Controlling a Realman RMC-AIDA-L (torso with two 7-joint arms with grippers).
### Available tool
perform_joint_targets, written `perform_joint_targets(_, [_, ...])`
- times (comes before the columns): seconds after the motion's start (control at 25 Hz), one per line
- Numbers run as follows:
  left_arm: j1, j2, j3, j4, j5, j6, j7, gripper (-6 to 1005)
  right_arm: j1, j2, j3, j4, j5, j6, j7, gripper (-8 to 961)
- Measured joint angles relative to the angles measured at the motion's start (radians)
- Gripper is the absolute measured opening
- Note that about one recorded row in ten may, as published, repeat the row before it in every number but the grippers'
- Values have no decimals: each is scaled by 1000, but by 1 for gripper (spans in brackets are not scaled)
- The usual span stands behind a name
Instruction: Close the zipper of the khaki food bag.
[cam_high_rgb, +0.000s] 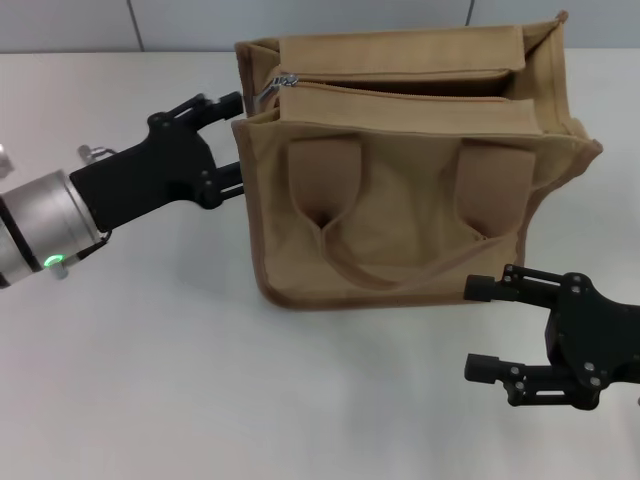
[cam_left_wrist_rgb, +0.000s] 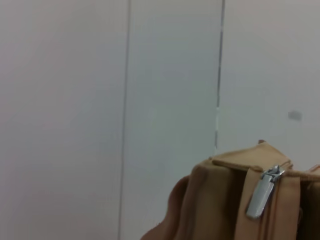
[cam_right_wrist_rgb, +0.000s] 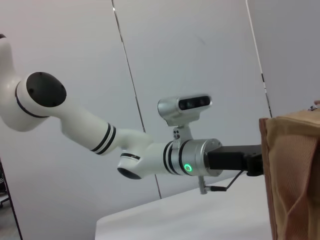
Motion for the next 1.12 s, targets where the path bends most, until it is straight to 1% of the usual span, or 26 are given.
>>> perform_joint_targets(0.36, [-8,-1,1,0,-4,11,0,746,-3,1,7,0,1,0,0,757])
perform_joint_targets(0.56, [2,0,-7,-2,-26,17,1,740,-3,1,8,0,1,0,0,752])
perform_joint_targets(0.88, [16,1,-10,-3,-36,35,2,536,-3,2,8,2,1,1,0,745])
perform_joint_targets(1.12, [17,1,-10,-7,-36,35,2,295,-3,2,8,17,1,6,-7,739])
